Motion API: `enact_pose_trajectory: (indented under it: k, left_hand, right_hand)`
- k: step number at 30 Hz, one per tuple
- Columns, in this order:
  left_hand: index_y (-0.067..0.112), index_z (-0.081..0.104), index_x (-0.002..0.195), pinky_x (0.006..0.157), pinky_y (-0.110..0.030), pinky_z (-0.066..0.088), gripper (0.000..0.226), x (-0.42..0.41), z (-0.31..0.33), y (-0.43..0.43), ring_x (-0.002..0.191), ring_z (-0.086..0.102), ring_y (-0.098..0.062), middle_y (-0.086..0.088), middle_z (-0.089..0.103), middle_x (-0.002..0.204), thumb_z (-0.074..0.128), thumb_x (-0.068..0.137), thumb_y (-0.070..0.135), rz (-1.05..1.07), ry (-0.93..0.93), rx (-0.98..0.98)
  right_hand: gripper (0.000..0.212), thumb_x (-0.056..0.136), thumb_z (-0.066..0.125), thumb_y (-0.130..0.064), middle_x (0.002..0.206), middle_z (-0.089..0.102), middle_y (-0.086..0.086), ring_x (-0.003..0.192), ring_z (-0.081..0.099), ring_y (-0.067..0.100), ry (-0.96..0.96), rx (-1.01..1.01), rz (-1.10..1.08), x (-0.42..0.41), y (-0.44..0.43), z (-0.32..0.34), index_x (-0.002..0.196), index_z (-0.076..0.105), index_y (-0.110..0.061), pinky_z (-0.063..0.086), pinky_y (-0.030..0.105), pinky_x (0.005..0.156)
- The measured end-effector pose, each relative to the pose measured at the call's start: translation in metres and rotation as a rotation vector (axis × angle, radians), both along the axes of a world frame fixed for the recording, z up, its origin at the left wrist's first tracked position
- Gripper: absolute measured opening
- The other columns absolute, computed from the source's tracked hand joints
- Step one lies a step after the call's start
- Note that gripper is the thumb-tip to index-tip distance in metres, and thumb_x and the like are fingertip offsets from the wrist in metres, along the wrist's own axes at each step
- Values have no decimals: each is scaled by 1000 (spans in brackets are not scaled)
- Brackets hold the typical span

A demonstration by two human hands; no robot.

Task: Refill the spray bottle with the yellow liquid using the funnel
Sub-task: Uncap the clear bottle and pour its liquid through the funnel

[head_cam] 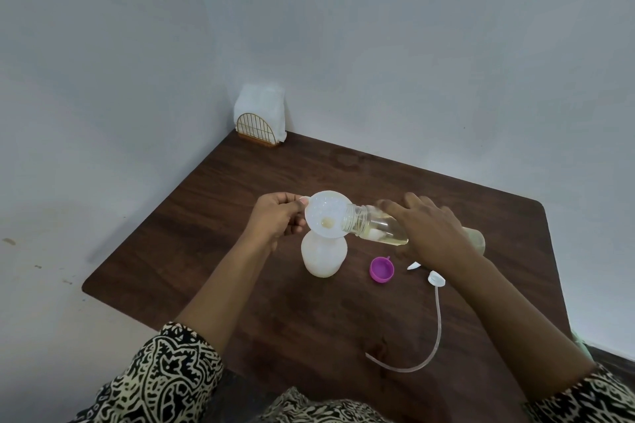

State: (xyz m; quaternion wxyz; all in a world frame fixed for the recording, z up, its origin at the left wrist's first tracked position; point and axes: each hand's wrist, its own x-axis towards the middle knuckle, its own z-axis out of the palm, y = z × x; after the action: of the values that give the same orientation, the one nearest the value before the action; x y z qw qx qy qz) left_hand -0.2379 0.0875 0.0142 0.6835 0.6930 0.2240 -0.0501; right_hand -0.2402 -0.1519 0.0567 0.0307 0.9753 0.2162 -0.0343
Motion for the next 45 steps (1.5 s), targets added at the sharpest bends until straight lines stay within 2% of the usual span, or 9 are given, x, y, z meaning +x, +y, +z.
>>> enact_pose_trajectory:
  k: [15, 45]
  left_hand:
    - [7, 69, 96, 52, -22, 52, 10, 0, 0, -1, 54, 54, -11, -11, 66, 74, 61, 93, 12, 9, 19, 21]
    - [6, 68, 97, 52, -23, 51, 10, -2, 1, 0, 52, 53, -11, -10, 63, 71, 60, 94, 12, -6, 19, 16]
  right_hand:
    - [75, 81, 69, -31, 126, 45, 3, 115, 47, 22, 24, -1, 5, -1, 1, 4, 142, 26, -36, 43, 39, 91]
    - [78, 79, 72, -38, 126, 46, 2, 117, 47, 22, 45, -27, -9, -3, 4, 7, 142, 26, -37, 44, 39, 91]
